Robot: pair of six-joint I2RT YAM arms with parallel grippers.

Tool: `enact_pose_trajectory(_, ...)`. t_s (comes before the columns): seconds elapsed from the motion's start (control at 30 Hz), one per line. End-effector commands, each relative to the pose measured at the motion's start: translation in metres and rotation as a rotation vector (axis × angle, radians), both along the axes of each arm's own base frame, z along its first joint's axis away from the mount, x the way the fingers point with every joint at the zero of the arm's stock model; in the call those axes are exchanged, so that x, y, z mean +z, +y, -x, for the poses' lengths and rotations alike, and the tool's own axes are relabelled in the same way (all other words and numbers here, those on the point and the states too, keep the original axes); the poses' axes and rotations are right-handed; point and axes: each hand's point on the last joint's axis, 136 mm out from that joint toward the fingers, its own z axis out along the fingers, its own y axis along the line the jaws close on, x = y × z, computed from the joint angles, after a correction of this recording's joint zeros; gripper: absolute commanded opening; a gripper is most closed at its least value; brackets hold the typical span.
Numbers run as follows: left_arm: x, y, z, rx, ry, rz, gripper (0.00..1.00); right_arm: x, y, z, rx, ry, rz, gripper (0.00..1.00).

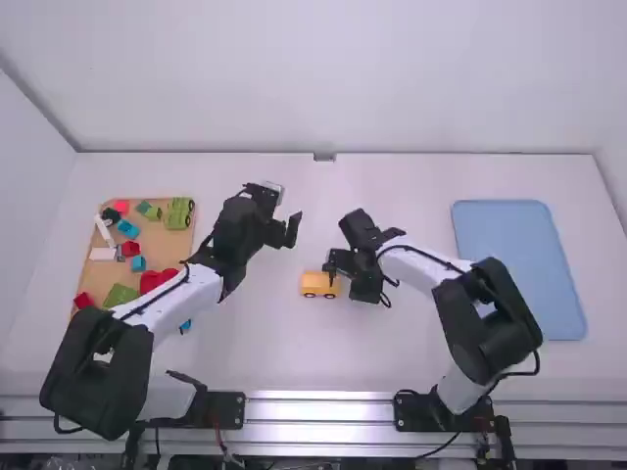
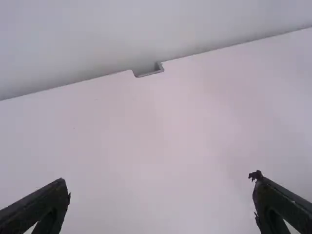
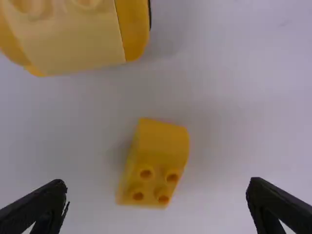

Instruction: Assemble lego blocks to make yellow taxi

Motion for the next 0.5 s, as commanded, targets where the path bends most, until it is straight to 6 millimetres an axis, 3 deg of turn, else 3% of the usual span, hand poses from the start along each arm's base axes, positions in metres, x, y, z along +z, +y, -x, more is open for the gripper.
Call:
enact_pose_trajectory(0.0, 0.005, 0.009, -0.006, 0.054, -0.018, -0.026, 0.99, 0.06, 0.022, -0.016, -0.015, -0.091, -0.176, 0.98)
enact_pose_trajectory(0.13, -0.01, 0.026, -0.002, 0.133, 0.038, -0.091, 0.99, 0.101, 0.022, 0.001, 0.043, -0.061, -0.408, 0.98)
enact_pose_trajectory(0.2, -0.016, 0.025, 0.002, 0.12, 0.068, -0.092, 0.99, 0.106, 0.02, 0.004, 0.052, -0.05, -0.491, 0.98)
enact_pose_trajectory(0.33, -0.018, -0.002, 0.012, -0.104, 0.048, -0.145, 0.99, 0.096, 0.012, 0.006, 0.012, -0.015, -0.694, 0.98)
enact_pose_trajectory(0.43, -0.02, -0.047, 0.038, -0.527, -0.064, -0.248, 0.99, 0.071, 0.002, 0.009, 0.001, -0.059, -0.812, 0.98)
enact_pose_trajectory(0.47, -0.02, -0.048, 0.038, -0.538, -0.067, -0.249, 0.99, 0.07, 0.001, 0.008, 0.001, -0.064, -0.817, 0.98)
